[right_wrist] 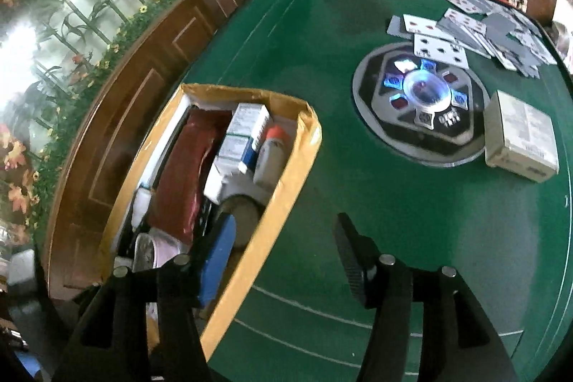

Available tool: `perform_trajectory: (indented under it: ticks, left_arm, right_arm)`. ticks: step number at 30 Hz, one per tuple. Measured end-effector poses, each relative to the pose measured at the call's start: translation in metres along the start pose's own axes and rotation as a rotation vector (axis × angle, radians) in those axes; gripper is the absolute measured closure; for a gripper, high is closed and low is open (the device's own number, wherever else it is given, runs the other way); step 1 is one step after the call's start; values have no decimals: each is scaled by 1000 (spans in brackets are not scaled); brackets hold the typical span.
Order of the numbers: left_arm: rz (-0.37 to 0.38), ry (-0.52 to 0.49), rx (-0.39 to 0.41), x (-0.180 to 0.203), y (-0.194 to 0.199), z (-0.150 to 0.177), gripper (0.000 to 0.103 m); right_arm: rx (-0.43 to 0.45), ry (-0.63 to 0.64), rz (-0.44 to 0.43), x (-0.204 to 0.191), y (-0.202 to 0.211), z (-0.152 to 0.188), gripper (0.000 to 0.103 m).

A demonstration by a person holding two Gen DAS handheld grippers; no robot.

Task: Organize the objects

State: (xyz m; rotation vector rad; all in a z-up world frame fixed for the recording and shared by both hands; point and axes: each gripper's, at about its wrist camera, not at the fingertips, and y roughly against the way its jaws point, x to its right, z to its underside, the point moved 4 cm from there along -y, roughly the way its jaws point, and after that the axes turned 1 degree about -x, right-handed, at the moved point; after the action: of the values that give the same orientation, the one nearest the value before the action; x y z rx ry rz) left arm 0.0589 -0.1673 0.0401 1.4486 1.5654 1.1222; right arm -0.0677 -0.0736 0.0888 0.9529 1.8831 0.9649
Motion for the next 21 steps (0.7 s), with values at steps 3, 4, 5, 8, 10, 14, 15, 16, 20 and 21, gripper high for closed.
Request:
perform_trajectory:
  ticks: [3, 4, 5, 8, 10, 14, 15, 16, 20, 21]
  left_arm:
    - [-82, 26, 96, 0, 28, 0, 29]
    - [-84, 46, 103, -2, 36, -1, 29]
    - [-73, 89, 82, -5, 43, 0, 29]
    - [41, 219, 9, -17, 48, 5, 29]
    - [124, 283, -8, -25, 53, 9, 29]
    - [36, 290, 17, -30, 54, 7, 29]
    - [26, 291, 23, -31, 56, 8, 29]
    - [6, 289, 28, -33, 58, 9, 29]
    - [-63, 273, 53, -41, 59, 8, 29]
    - [-75, 274, 64, -44, 60, 8, 29]
  right_arm:
    - [-3, 8, -5, 3, 1, 10, 43]
    - [-4, 12, -10, 3, 2, 13, 43]
    - [-4, 15, -14, 3, 3, 16, 43]
    - [-2, 30, -21, 1, 4, 21, 43]
    - [2, 53, -29, -3, 5, 24, 43]
    - [2, 98, -33, -13, 4, 28, 43]
    - [3, 109, -32, -16, 4, 29, 43]
    - [3, 117, -31, -18, 5, 29, 43]
    - [13, 149, -33, -25, 7, 33, 35]
    - [17, 158, -35, -27, 9, 34, 34]
